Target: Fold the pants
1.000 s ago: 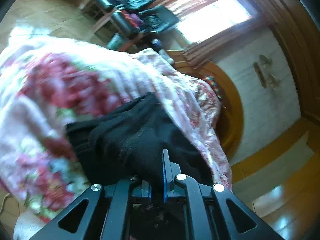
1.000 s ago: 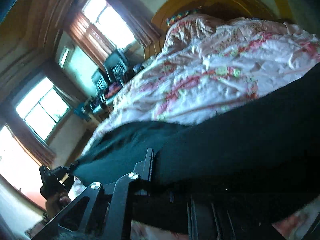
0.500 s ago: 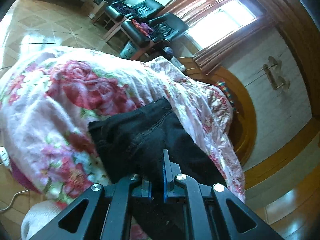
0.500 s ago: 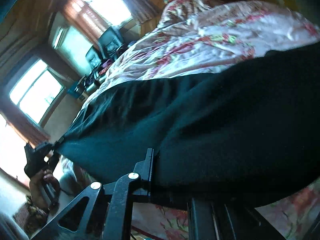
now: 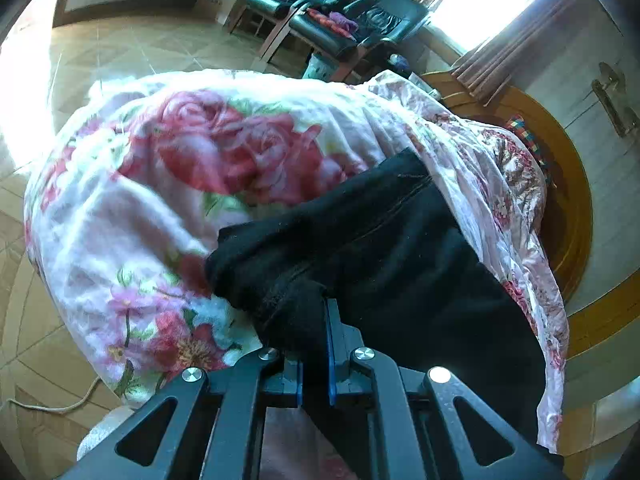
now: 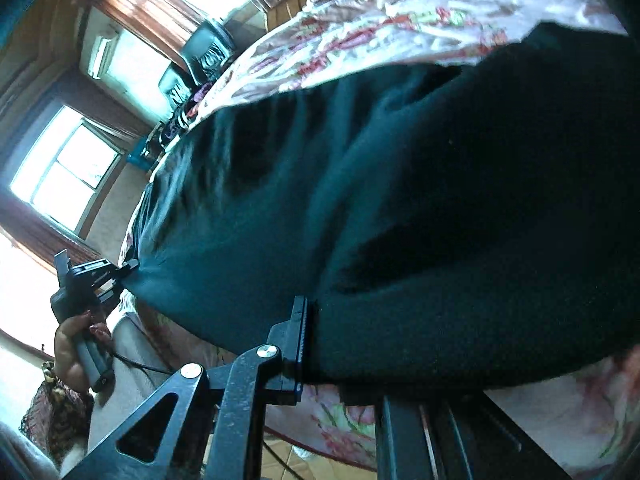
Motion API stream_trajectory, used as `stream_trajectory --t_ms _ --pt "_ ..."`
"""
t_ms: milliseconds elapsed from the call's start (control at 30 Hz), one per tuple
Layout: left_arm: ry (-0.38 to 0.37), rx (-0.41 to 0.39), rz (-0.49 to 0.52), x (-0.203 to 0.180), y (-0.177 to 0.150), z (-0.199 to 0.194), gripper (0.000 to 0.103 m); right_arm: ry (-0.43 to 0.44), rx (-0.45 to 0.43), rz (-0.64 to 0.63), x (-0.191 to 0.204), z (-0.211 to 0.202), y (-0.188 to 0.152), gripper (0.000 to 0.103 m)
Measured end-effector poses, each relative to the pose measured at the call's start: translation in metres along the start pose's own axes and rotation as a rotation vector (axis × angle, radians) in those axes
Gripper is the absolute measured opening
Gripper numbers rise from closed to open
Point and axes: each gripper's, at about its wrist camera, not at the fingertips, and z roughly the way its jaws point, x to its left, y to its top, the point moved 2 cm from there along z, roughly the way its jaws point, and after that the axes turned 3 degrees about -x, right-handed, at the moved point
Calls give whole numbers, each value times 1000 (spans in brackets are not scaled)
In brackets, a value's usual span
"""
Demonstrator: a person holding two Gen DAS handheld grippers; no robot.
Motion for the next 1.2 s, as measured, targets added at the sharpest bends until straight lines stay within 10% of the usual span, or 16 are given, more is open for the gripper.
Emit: stream_trajectory --t_ms 367,733,1200 --pt "142 -95 70 -6 -6 -14 22 18 53 9 -1 14 -9 12" --pt "238 -448 58 -16 -12 -93 44 62 30 83 -1 -5 -5 34" --pt "-281 -6 629 -190 -127 -19 51 -115 -272 402 -107 -110 26 56"
